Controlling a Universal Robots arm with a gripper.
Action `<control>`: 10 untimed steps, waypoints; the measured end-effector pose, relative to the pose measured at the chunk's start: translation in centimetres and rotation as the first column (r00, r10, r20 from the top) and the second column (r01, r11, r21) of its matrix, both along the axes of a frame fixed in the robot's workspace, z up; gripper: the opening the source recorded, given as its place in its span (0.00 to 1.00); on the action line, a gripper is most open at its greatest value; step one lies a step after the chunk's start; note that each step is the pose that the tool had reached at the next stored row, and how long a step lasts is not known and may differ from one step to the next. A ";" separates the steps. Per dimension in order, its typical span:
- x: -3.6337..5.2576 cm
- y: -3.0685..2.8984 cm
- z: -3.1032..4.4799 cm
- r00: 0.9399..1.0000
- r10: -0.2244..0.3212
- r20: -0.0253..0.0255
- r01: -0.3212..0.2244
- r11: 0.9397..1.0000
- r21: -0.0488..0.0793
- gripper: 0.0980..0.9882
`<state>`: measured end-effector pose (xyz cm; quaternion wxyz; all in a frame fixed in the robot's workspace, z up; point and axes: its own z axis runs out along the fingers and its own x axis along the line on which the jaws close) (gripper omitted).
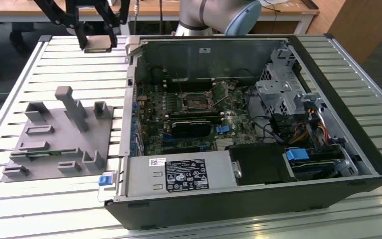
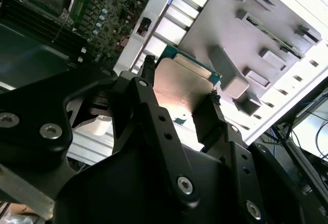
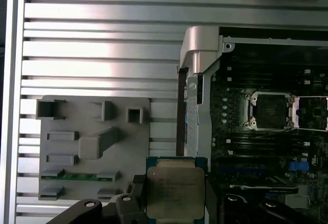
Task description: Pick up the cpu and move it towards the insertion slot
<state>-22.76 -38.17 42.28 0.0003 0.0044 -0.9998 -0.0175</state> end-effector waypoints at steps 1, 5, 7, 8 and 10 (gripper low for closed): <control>0.10 0.02 0.00 1.000 0.000 0.000 0.000 1.000 0.000 0.50; 0.49 0.11 0.00 1.000 0.000 0.000 0.000 1.000 0.000 0.50; 0.67 0.15 0.00 1.000 0.000 0.000 0.000 1.000 0.000 0.50; 0.75 0.18 0.00 1.000 0.000 0.000 0.000 1.000 0.000 0.50; 0.93 0.25 0.00 1.000 0.000 0.000 0.000 1.000 0.000 0.50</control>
